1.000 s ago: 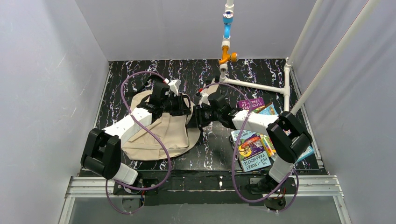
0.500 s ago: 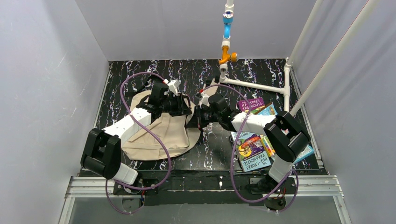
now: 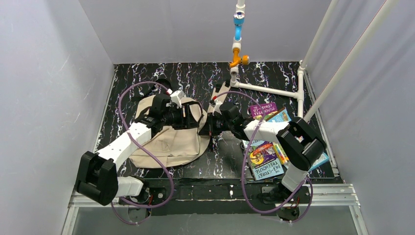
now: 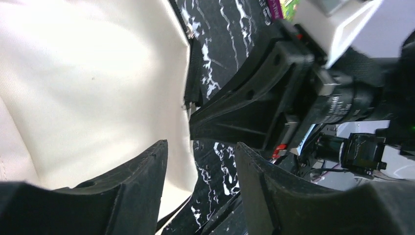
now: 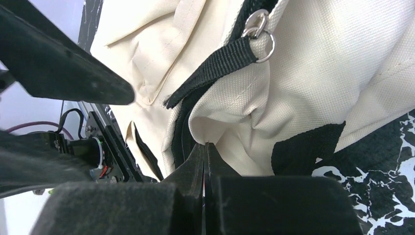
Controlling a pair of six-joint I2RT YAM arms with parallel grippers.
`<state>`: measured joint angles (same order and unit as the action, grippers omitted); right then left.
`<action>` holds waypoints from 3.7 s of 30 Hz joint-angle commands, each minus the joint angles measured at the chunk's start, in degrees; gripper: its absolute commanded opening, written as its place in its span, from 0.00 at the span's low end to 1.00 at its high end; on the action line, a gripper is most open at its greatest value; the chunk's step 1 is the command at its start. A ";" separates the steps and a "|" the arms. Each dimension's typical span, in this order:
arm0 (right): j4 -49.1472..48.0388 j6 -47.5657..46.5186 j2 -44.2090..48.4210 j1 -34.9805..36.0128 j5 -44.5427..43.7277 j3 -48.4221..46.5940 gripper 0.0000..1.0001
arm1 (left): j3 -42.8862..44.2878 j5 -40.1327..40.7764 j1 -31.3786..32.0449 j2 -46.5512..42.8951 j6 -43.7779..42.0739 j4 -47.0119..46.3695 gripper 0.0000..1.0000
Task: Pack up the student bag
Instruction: Adjust the student bag at the center of the board, then unzip the student bag at the center of the board.
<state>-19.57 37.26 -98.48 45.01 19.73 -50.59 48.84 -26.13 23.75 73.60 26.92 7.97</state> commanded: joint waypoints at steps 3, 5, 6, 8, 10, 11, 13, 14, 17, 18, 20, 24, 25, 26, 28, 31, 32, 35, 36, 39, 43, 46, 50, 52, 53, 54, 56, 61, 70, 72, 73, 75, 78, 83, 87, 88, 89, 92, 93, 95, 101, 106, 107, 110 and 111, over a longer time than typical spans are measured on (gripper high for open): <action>0.13 0.15 2.76 0.07 -1.95 0.33 0.01 | -2.36 -1.91 -0.19 3.54 1.61 -1.47 0.50; 0.05 0.53 3.06 0.08 -2.30 0.47 0.01 | -1.81 -2.68 -0.14 6.18 1.38 -1.84 0.43; 0.29 0.54 3.25 0.15 -2.71 0.56 0.01 | -1.78 -2.46 -0.15 6.61 1.12 -1.59 0.39; 2.09 0.47 3.68 0.16 -4.78 0.48 0.01 | -1.73 -1.10 -0.15 6.85 0.64 -0.91 0.27; 5.09 0.72 4.23 0.21 -8.18 0.32 0.01 | -1.57 0.62 -0.13 6.63 -0.48 0.11 0.09; 6.59 1.13 4.49 0.24 -9.72 0.57 0.01 | -1.60 1.74 -0.18 6.41 -1.00 0.54 0.04; 7.08 2.05 4.45 0.29 -11.09 1.14 0.01 | -1.87 2.97 -0.19 6.38 -1.52 0.61 0.00; 7.06 2.39 4.44 0.44 -11.34 1.33 0.01 | -2.16 3.31 -0.16 6.38 -1.64 0.38 0.00; 11.72 3.46 4.43 1.19 -16.29 1.26 0.01 | -3.30 4.53 -0.18 5.49 -1.62 -0.24 0.00; 14.15 4.17 4.28 1.21 -18.66 1.28 0.01 | -3.90 5.61 -0.15 4.72 -1.61 -0.38 0.00; 18.12 6.18 3.80 0.98 -24.10 1.99 0.01 | -5.69 8.44 -0.17 2.51 -1.27 -0.86 0.00; 17.00 9.55 2.77 -0.22 -24.62 5.49 0.01 | -7.61 11.08 -0.16 0.08 -1.60 -0.66 0.00; 15.80 10.21 2.44 -0.59 -23.22 6.22 0.01 | -7.95 11.18 -0.19 -0.07 -1.49 -0.71 0.00; 14.26 10.80 2.15 -1.07 -21.38 7.07 0.01 | -8.30 11.22 -0.17 -0.22 -1.25 -0.94 0.00; 10.10 11.67 2.10 -2.19 -17.11 8.95 0.01 | -9.10 11.11 -0.14 -0.67 -1.17 -1.65 0.00; 0.11 13.03 2.10 -5.23 -7.45 12.33 0.01 | -9.96 10.76 -0.16 -1.10 -1.32 -1.94 0.00; -5.45 14.28 1.16 -6.86 -1.59 13.41 0.01 | -10.29 10.22 -0.12 -1.31 -1.34 -2.31 0.00; -22.47 21.44 -0.44 -10.46 7.97 18.78 0.01 | -11.47 9.00 -0.19 -1.86 -1.25 -3.73 0.00; -25.86 22.61 -0.61 -10.92 9.77 19.34 0.01 | -11.68 8.73 -0.19 -1.90 -1.18 -4.00 0.00; -12.70 12.13 2.31 -8.73 8.76 13.07 0.01 | -12.20 6.75 -0.19 -2.15 -1.20 -5.18 0.00; 8.80 -4.30 9.69 -4.65 -1.69 3.69 0.23 | -12.88 2.63 -0.19 -2.37 -0.44 -7.60 0.00; 13.23 -9.70 11.41 -4.32 -5.54 0.90 0.47 | -13.11 1.44 -0.18 -2.28 -0.43 -7.62 0.00; 13.80 -13.20 7.88 -4.32 -3.96 -3.33 0.58 | -12.77 0.53 -0.16 -2.75 -0.58 -7.02 0.00; 12.82 -12.79 6.10 -4.28 -2.43 -5.28 0.59 | -11.14 0.94 -0.17 -2.93 -1.60 -3.73 0.00; 11.96 -12.20 5.37 -4.17 -1.65 -5.90 0.60 | -10.42 1.36 -0.12 -3.31 -1.94 -2.22 0.00; 10.63 -11.63 4.68 -4.03 -0.69 -6.12 0.61 | -9.75 2.02 -0.16 -3.82 -2.26 -0.92 0.03; 9.98 -11.23 3.87 -3.93 -0.27 -6.23 0.61 | -8.42 3.19 -0.15 -4.91 -2.87 0.79 0.18; 10.84 -11.33 3.99 -3.97 -1.30 -5.99 0.64 | -4.87 4.75 -0.13 -4.26 -4.32 2.52 0.45; 16.39 -12.49 4.49 -4.16 -6.20 -5.70 0.69 | 3.78 18.84 4.52 2.09 -4.22 3.17 0.96; 18.73 -13.12 4.86 -4.47 -7.45 -6.04 0.71 | 5.75 30.94 9.34 3.29 -6.91 3.68 0.98; 19.21 -13.14 5.32 -4.68 -7.84 -5.84 0.71 | 7.06 35.58 11.79 4.41 -8.44 4.06 0.98; 19.48 -12.90 6.79 -5.27 -8.82 -4.41 0.73 | 8.87 41.66 14.38 6.91 -9.42 4.48 0.98; 18.78 -12.17 9.55 -6.94 -8.43 -1.49 0.75 | 10.89 45.45 14.95 11.21 -8.45 5.98 0.91; 21.41 -13.28 13.18 -8.71 -7.17 -0.04 0.75 | 13.01 41.59 14.98 14.87 -9.08 7.44 0.55; 20.95 -12.88 15.87 -8.72 -4.72 0.91 0.76 | 12.71 37.26 14.44 12.53 -8.70 6.03 0.08; 20.47 -12.71 16.08 -8.72 -4.21 1.27 0.76 | 12.08 35.74 14.07 11.67 -7.94 5.15 0.00; 20.55 -12.61 16.07 -8.72 -3.90 1.29 0.77 | 11.33 33.35 13.36 10.93 -7.19 4.00 0.00; 21.04 -12.38 15.33 -8.69 -1.45 0.49 0.76 | 8.85 25.13 11.41 9.09 -5.02 1.95 0.00; 20.59 -12.45 15.26 -8.63 -0.55 0.44 0.76 | 7.47 22.37 10.99 7.77 -4.38 0.42 0.00; 20.11 -12.70 15.60 -8.54 0.07 0.59 0.76 | 3.30 16.20 9.86 5.43 -2.27 -4.91 0.00; 12.18 -11.07 17.75 -8.02 2.92 1.59 0.78 | -1.63 4.98 6.96 2.06 2.93 -12.36 0.00; 4.43 -10.29 17.62 -6.51 6.55 2.97 0.78 | 0.91 -1.43 6.49 2.79 1.94 -12.42 0.00; 3.17 -10.11 17.55 -6.36 6.73 3.29 0.78 | 1.40 -3.01 6.49 3.08 1.57 -12.37 0.00; 3.13 -5.58 16.75 -6.65 2.71 3.02 0.79 | 0.95 -5.23 6.49 2.97 1.15 -12.36 0.00; 5.51 -1.48 16.09 -7.74 1.11 1.86 0.79 | 0.47 -5.45 6.49 2.33 0.78 -12.36 0.00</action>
<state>-11.14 28.08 -82.81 38.59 23.70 -47.77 47.72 -23.88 30.30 78.13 28.47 -1.74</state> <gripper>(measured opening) 0.789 0.046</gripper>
